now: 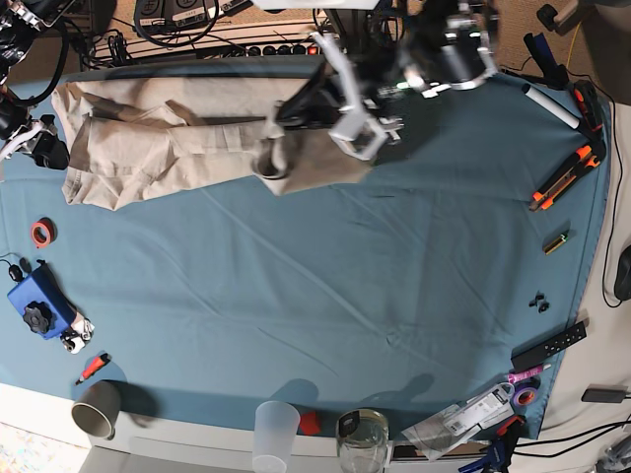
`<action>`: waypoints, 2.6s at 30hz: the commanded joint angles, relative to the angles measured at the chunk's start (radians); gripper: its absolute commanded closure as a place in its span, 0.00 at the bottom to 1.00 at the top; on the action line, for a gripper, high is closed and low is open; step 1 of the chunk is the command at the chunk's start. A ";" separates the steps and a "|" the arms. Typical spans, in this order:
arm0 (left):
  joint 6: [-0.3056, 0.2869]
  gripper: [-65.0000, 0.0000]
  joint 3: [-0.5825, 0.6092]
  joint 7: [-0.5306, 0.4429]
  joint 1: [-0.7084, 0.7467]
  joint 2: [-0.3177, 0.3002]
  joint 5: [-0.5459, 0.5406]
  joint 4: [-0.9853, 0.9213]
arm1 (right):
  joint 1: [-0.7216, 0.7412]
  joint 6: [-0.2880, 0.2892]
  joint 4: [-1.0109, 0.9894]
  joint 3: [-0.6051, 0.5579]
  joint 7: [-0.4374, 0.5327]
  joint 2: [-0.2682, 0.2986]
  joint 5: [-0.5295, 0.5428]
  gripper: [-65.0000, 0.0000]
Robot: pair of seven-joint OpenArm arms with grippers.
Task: Fold the T-shirt properly
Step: 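Carry the shirt end with the left gripper over toward the right gripper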
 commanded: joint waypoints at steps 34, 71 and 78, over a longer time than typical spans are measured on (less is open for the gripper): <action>0.044 0.54 0.185 -0.163 -0.188 0.117 0.094 -0.306 | 0.006 0.004 0.018 0.009 0.021 0.025 0.021 0.71; 0.123 1.00 0.183 0.116 -0.113 -0.022 0.452 -0.174 | 0.006 0.004 0.018 0.009 0.021 0.026 0.021 0.71; 0.176 1.00 0.183 0.031 -0.137 -0.022 0.454 -0.084 | 0.009 0.004 0.018 0.010 0.029 0.057 0.021 0.71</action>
